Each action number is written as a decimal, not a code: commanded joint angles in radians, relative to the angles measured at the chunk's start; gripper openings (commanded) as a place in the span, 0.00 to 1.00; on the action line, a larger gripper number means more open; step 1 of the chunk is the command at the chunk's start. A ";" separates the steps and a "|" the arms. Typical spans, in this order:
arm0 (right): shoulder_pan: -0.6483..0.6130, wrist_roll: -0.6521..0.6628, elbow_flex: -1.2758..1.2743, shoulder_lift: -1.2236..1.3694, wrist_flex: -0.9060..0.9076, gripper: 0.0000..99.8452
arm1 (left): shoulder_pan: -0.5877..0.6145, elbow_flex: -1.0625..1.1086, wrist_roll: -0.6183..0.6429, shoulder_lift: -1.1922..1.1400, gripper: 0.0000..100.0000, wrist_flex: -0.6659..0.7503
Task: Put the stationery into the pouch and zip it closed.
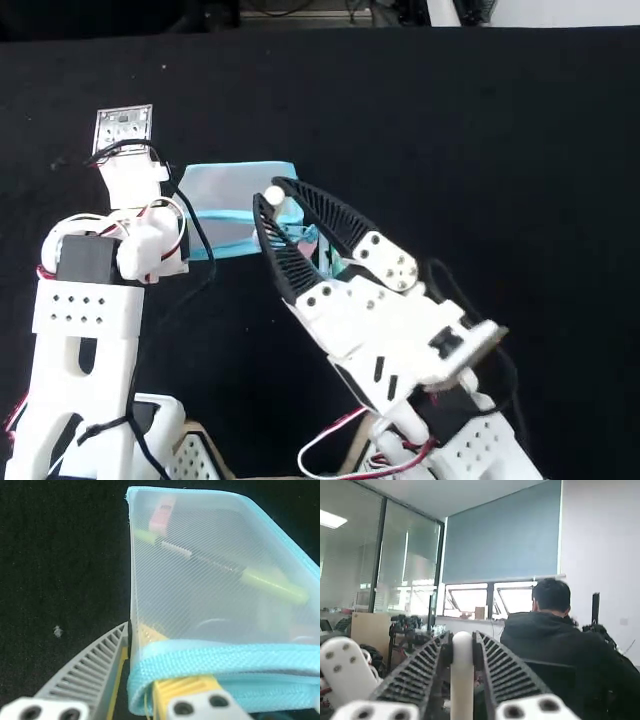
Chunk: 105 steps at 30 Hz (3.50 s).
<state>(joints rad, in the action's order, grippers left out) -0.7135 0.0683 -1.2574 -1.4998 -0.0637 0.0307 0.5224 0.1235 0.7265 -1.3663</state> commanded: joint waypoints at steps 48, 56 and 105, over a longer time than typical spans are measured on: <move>0.078 0.051 0.285 0.062 0.723 0.01 | 0.010 0.012 0.002 -0.012 0.03 0.008; 0.054 0.091 0.387 0.260 0.773 0.01 | 0.010 0.012 0.002 -0.012 0.03 0.008; -0.026 0.150 0.426 0.532 0.767 0.01 | 0.012 0.012 0.002 -0.012 0.03 0.008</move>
<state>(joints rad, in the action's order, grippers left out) -0.7288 0.2079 -0.8999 -0.9950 0.6912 0.0307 0.5224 0.1235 0.7265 -1.3663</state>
